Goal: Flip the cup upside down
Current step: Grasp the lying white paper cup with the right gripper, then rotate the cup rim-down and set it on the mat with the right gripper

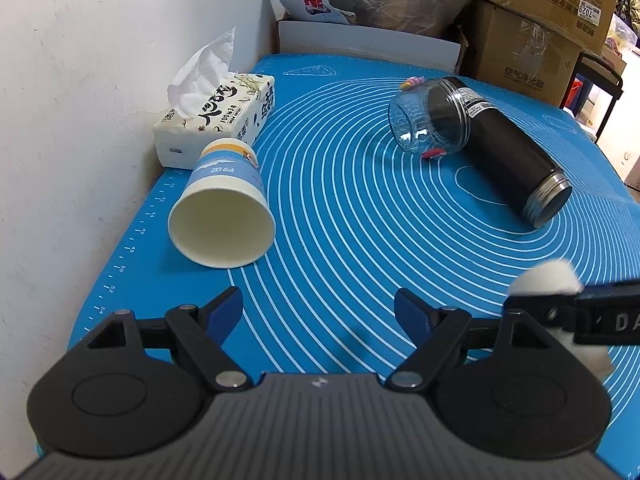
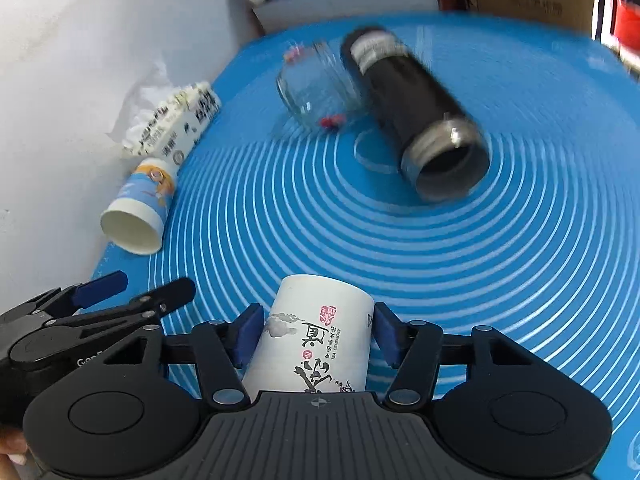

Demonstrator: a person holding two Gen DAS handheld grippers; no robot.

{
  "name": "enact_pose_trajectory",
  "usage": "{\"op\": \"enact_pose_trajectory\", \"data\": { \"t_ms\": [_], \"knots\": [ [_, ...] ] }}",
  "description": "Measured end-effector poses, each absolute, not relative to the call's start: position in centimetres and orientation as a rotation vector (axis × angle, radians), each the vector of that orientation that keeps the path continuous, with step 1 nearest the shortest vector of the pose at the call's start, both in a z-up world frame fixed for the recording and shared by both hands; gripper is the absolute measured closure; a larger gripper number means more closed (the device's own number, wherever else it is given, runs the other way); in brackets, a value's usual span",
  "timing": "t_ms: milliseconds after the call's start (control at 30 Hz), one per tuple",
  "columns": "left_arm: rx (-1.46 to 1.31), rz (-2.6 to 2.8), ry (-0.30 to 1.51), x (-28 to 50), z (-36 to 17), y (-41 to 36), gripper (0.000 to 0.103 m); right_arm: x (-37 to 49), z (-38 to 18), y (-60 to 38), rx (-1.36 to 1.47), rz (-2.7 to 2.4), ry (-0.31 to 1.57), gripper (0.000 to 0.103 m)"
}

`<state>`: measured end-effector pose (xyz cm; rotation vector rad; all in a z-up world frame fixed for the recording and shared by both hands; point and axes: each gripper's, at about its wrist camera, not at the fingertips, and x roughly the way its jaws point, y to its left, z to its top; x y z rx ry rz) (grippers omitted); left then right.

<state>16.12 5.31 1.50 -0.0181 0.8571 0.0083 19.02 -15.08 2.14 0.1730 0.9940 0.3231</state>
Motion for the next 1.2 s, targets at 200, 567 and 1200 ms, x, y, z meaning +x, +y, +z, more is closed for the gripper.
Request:
{"op": "enact_pose_trajectory", "data": {
  "t_ms": [200,567,1200],
  "knots": [
    [-0.022,0.004,0.839,15.7,1.8,4.6,0.020,16.9,3.6,-14.7,-0.043,0.227,0.713,0.047],
    [-0.028,-0.021,0.818,14.5,2.1,3.8,0.020,12.9,1.3,-14.6,-0.206,0.182,0.518,0.047],
    [0.002,-0.087,0.802,9.9,2.0,0.5,0.020,7.0,1.0,-16.8,-0.137,0.163,0.556,0.048]
  ]
}}
